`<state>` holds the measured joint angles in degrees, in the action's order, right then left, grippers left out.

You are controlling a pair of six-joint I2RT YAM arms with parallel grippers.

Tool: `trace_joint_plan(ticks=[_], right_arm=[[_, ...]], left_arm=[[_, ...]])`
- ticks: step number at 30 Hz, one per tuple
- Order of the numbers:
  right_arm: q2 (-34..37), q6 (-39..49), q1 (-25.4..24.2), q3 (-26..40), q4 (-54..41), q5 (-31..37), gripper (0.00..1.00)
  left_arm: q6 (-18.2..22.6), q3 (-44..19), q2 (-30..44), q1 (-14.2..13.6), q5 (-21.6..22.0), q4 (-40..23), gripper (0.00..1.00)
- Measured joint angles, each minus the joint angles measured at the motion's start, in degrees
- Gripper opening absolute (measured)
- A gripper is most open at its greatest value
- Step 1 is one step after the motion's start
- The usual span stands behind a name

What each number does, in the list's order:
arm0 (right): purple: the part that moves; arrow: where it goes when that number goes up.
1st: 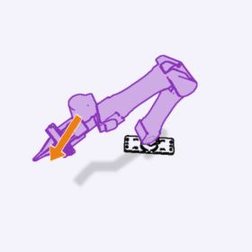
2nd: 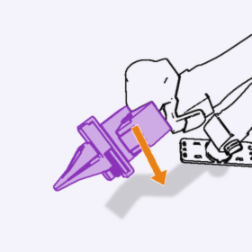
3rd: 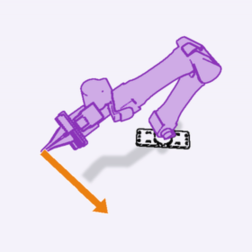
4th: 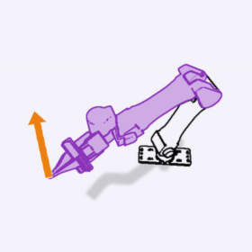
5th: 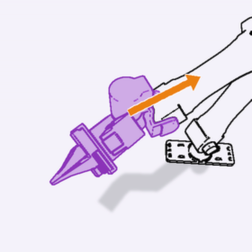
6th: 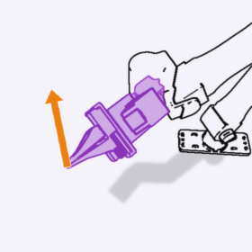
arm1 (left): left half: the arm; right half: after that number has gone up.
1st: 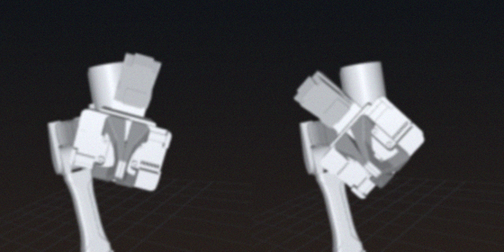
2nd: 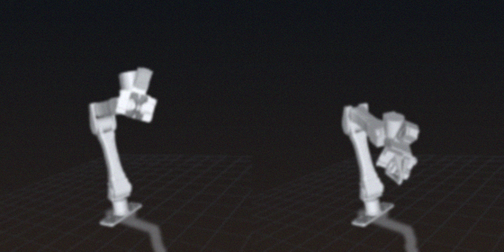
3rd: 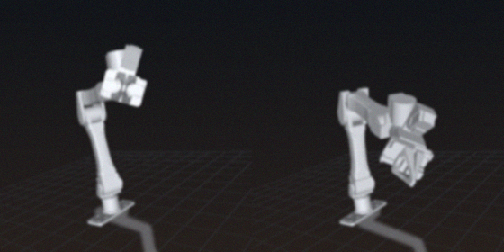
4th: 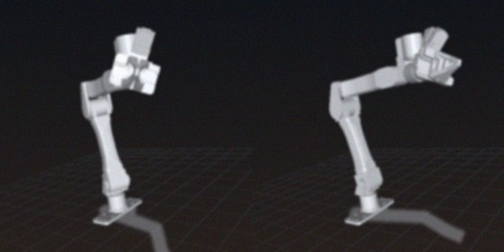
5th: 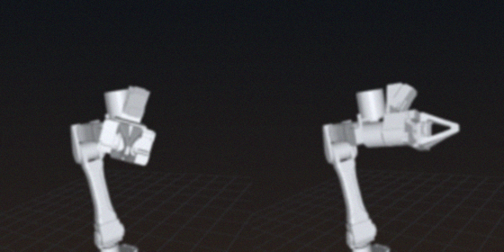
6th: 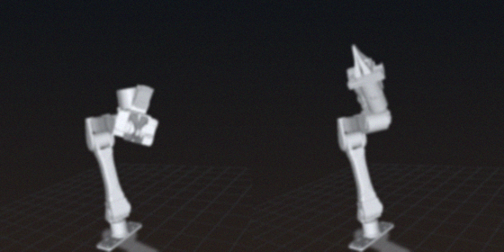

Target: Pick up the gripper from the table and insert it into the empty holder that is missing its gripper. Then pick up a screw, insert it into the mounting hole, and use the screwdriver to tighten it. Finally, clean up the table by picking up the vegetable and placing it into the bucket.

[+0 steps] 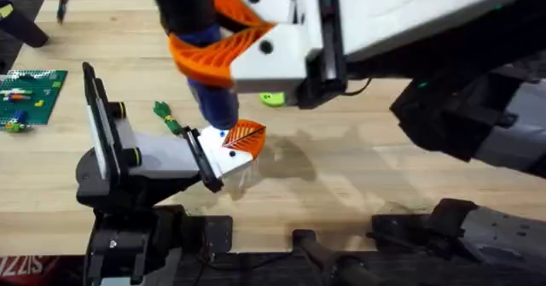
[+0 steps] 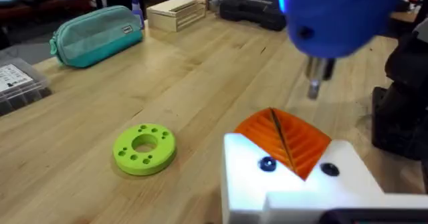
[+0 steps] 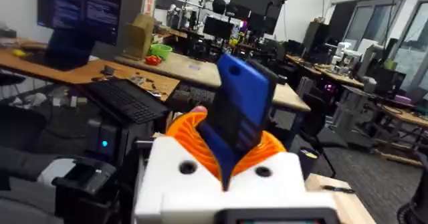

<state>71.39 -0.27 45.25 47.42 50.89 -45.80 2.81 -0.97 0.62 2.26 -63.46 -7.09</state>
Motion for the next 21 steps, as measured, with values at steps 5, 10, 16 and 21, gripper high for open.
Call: trace_joint_plan(ticks=[5, 10, 16, 21], right_arm=[[1.28, 0.0, 2.04, 0.0, 0.77, 2.68, 0.011], [2.92, 0.02, 2.54, 0.0, 1.3, 3.84, 0.011], [3.38, 0.38, 2.54, -0.02, 1.26, 4.46, 0.011], [3.37, 1.62, 2.54, -0.02, 0.82, 4.46, 0.011]], left_arm=[[0.0, 0.0, 0.0, 0.0, 0.0, 0.0, 0.013], [0.0, 0.0, 0.0, 0.0, 0.0, 0.0, 0.013], [0.0, 0.0, 0.0, 0.0, 0.0, 0.0, 0.013], [0.0, 0.0, 0.0, 0.0, 0.0, 0.0, 0.013]])
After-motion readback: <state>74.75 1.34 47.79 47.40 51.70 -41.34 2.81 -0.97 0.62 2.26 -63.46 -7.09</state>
